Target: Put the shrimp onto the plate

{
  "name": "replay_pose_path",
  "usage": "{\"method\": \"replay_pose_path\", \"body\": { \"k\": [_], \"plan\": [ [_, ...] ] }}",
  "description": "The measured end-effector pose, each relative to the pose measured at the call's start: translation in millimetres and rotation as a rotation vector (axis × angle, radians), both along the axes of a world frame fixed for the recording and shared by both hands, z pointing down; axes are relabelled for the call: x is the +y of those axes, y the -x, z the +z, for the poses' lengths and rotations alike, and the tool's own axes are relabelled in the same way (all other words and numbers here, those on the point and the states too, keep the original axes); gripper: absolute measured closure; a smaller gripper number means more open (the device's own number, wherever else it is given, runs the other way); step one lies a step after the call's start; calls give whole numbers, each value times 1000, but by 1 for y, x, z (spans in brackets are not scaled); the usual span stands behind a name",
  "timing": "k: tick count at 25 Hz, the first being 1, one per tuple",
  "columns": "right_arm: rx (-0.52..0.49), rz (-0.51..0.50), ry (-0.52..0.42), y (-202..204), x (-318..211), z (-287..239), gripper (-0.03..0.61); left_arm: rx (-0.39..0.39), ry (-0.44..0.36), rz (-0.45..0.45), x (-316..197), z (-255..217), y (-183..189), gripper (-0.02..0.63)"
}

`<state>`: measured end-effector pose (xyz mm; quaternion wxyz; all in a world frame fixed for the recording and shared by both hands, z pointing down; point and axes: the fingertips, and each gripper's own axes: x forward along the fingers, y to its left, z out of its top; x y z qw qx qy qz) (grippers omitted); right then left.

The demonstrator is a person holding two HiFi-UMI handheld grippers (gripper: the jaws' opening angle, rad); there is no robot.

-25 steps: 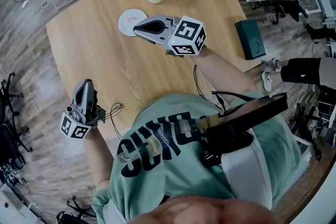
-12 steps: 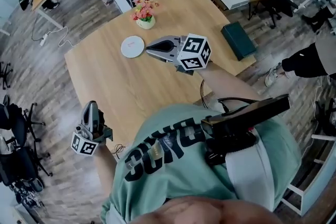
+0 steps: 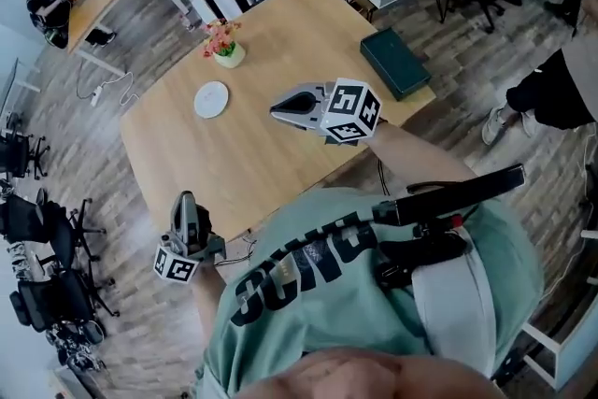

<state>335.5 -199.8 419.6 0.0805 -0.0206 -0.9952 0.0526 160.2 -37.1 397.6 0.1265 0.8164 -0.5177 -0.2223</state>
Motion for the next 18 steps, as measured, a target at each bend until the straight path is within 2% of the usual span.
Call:
{"method": "replay_pose_path", "body": {
  "k": [3,9,13,18],
  "plan": [
    [-8,29,14,-21,1,5,572,-55,3,35,-5,-8,-24,607],
    [-26,75,-32,-29,9,-11,572,-77,-29,71,4,-21,-17,607],
    [-20,77,-28,-10,29,-5,572,-94,-53,77,22,-26,4,607],
    [-19,66,-60,15,42,-16,572,-72,-60,79,31,-26,29,607]
  ]
}}
